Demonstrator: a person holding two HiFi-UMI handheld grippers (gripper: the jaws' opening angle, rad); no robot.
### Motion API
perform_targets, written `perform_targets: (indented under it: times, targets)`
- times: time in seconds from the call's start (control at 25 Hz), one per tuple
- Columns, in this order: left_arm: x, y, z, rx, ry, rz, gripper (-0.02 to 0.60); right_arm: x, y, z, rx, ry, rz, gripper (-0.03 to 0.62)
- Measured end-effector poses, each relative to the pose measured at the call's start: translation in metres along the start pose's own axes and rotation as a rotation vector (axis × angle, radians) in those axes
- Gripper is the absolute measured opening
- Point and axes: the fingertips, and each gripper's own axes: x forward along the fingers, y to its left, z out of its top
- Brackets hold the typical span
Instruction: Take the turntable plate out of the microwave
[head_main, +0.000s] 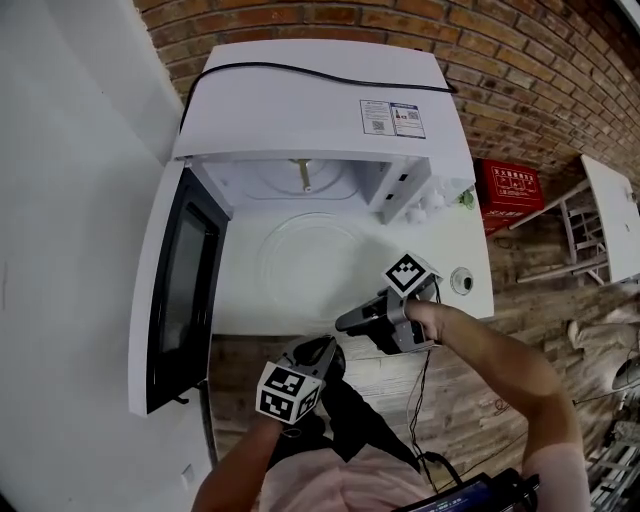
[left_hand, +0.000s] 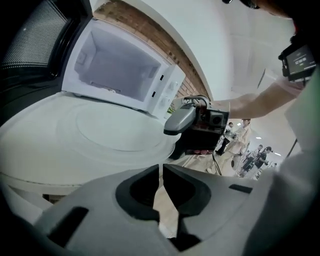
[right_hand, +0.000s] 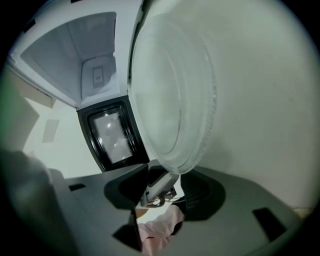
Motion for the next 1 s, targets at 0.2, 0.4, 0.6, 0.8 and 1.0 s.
perform_targets:
  times: [0.2,0.4,0.6,0.8,1.0]
  targets:
    - [0.002,0.001,-0.006,-0.035,0.013,-0.005,0.030,-0.003,-0.014,-0.021,-0.145,0.215,-0.125,0.153]
    - [0.002,0.002,-0.006,-0.058,0.008,-0.002,0.012,-0.004,-0.024,-0.040,-0.290,0.319,-0.200,0.130]
    - [-0.001,-0.002,-0.010,-0.053,0.015,-0.008,0.028,-0.008,-0.019,-0.042,-0.333,0.198,-0.083,0.093]
    - [-0.013,-0.012,-0.018,-0.027,0.037,-0.022,0.029,-0.014,-0.001,-0.037,-0.405,0.035,0.005,0.055]
    - [-0.048,-0.032,0.000,0.016,-0.029,-0.026,0.029,-0.035,0.065,-0.040,-0.640,-0.268,0.137,0.004]
